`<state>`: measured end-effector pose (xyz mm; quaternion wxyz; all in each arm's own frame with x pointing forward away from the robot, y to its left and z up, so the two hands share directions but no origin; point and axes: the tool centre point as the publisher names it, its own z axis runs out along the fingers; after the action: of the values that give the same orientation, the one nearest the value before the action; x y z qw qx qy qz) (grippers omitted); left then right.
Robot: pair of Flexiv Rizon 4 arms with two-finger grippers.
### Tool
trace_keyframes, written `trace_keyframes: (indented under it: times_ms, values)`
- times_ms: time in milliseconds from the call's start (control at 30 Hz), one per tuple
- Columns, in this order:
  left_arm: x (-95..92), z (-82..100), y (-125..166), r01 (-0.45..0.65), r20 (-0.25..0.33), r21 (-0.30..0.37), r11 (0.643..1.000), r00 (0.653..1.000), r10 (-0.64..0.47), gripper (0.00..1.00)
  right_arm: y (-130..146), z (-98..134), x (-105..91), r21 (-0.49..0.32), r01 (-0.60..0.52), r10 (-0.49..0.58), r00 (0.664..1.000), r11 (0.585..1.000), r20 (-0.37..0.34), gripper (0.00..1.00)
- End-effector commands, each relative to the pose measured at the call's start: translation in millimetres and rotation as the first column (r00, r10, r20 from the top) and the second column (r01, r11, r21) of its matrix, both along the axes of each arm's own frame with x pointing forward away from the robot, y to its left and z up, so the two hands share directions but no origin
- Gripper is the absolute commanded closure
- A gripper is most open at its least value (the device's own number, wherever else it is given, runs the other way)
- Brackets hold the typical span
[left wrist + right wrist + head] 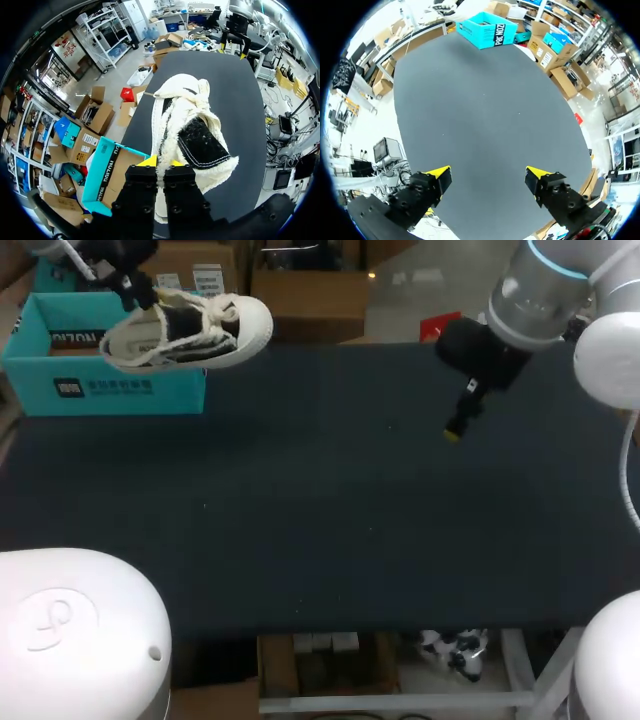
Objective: Open the shoe tongue, take the insole out of the shoe, put the insole back into the shoe, and pack the shoe into the shoebox
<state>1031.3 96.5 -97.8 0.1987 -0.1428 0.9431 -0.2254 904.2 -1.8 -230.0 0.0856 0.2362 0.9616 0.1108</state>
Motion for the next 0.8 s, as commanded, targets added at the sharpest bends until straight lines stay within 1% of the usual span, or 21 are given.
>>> trace_keyframes:
  times_ms: [33,67,100,167,200,300,367,433,467,667,800]
  values:
    - [12.8,16.0,36,0.031,-0.025,-0.027,0.999,0.999,-0.032,1.00,6,-2,1.1,-0.065,-0.161,0.166,0.983,0.985,0.074,0.00]
    - [18.1,18.1,46,0.039,-0.024,-0.029,0.999,0.999,-0.040,1.00,7,-2,1.5,-0.094,-0.181,0.189,0.978,0.979,0.085,0.00]
    - [21.8,19.9,53,0.041,-0.023,-0.030,0.999,0.999,-0.041,1.00,6,0,4.1,-0.086,-0.182,0.189,0.979,0.979,0.080,0.00]
    - [28.3,22.1,67,0.046,-0.020,-0.026,0.999,0.999,-0.047,1.00,8,3,7.7,-0.118,-0.221,0.229,0.971,0.968,0.065,0.00]
    - [31.4,22.6,73,0.049,-0.018,-0.017,0.999,0.999,-0.049,1.00,9,3,9.5,-0.128,-0.245,0.253,0.967,0.961,0.046,0.00]
    - [40.8,23.5,94,0.048,-0.019,-0.009,0.999,0.999,-0.049,1.00,13,3,14.8,-0.167,-0.273,0.274,0.961,0.947,-0.019,0.00]
    - [46.7,22.9,106,0.048,-0.020,-0.005,0.999,0.999,-0.048,1.00,12,4,16.5,-0.164,-0.272,0.266,0.962,0.948,-0.060,0.00]
    - [53.1,20.6,119,0.048,-0.022,0.001,0.999,0.999,-0.048,1.00,11,5,17.0,-0.157,-0.278,0.267,0.960,0.948,-0.087,0.00]
    - [56.9,20.1,124,0.046,-0.024,0.001,0.999,0.999,-0.046,1.00,9,7,17.7,-0.139,-0.255,0.244,0.965,0.957,-0.094,0.00]
    - [77.0,11.6,156,0.039,-0.043,0.001,0.999,0.998,-0.039,1.00,9,7,17.7,-0.139,-0.255,0.244,0.965,0.957,-0.094,0.00]
    - [94.3,8.2,178,0.028,-0.047,0.000,1.000,0.999,-0.028,1.00,9,7,17.7,-0.139,-0.255,0.244,0.965,0.957,-0.094,0.00]
